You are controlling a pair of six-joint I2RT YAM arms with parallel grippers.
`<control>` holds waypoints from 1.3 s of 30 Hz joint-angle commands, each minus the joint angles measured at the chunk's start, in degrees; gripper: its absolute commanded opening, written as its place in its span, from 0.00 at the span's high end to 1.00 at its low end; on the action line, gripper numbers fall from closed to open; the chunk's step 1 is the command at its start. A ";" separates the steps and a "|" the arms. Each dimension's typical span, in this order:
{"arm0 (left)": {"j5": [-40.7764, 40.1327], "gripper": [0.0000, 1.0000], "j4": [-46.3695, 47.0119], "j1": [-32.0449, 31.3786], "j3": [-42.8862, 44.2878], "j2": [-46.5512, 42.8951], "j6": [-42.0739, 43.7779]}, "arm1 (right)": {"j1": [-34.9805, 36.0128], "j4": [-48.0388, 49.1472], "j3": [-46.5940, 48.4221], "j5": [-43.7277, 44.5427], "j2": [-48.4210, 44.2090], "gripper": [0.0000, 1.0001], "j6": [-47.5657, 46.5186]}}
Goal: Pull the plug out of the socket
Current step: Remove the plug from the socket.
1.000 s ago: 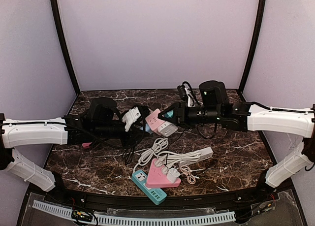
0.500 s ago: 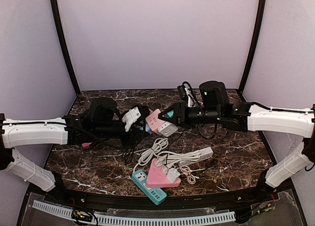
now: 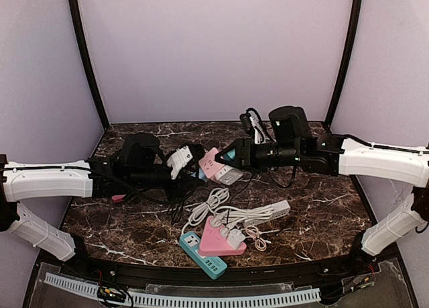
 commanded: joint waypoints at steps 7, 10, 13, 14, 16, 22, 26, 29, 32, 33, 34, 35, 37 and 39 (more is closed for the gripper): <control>0.38 0.99 -0.95 -0.21 1.17 -1.48 0.81 | -2.91 0.17 -2.15 2.27 -2.06 1.00 -0.11; 0.31 0.99 -0.99 -0.21 1.20 -1.33 0.80 | -3.74 3.11 -3.74 -0.29 -2.95 1.00 1.60; 0.27 0.99 -1.01 -0.18 1.19 -1.11 0.85 | -4.27 4.84 -4.48 -2.00 -3.44 1.00 2.58; 0.23 0.99 -1.05 -0.17 1.24 -0.97 0.87 | -4.31 5.15 -4.58 -2.18 -3.59 1.00 2.79; 0.22 0.99 -1.11 -0.21 1.28 -0.89 0.85 | -4.47 6.20 -5.02 -2.61 -4.01 1.00 3.34; 0.27 0.99 -1.12 -0.15 1.28 -0.63 0.90 | -4.57 6.72 -5.41 -2.73 -4.78 1.00 3.65; 0.20 0.99 -1.09 -0.22 1.24 -0.60 0.94 | -4.69 8.17 -6.14 -3.51 -5.21 1.00 4.43; 0.06 0.99 -1.07 -0.21 1.33 -0.60 1.01 | -4.68 8.50 -6.26 -3.17 -5.41 1.00 4.12; 0.05 0.99 -1.15 -0.15 1.37 -0.65 1.09 | -4.67 6.58 -6.01 -0.70 -5.56 1.00 2.87; 0.03 0.99 -1.14 -0.17 1.37 -0.68 1.06 | -4.67 5.50 -6.07 0.23 -5.66 1.00 2.49; 0.01 0.99 -1.12 -0.20 1.37 -0.69 1.04 | -4.71 4.73 -6.11 1.11 -5.74 1.00 2.12; 0.01 0.99 -1.12 -0.18 1.37 -0.69 1.07 | -4.63 4.00 -6.05 1.98 -5.84 1.00 1.81; -0.05 0.99 -1.13 -0.16 1.33 -0.65 1.03 | -4.31 2.11 -5.74 4.53 -6.09 1.00 1.01; 0.00 0.99 -1.19 -0.20 1.37 -0.61 1.08 | -3.80 0.09 -5.30 7.87 -6.28 1.00 0.16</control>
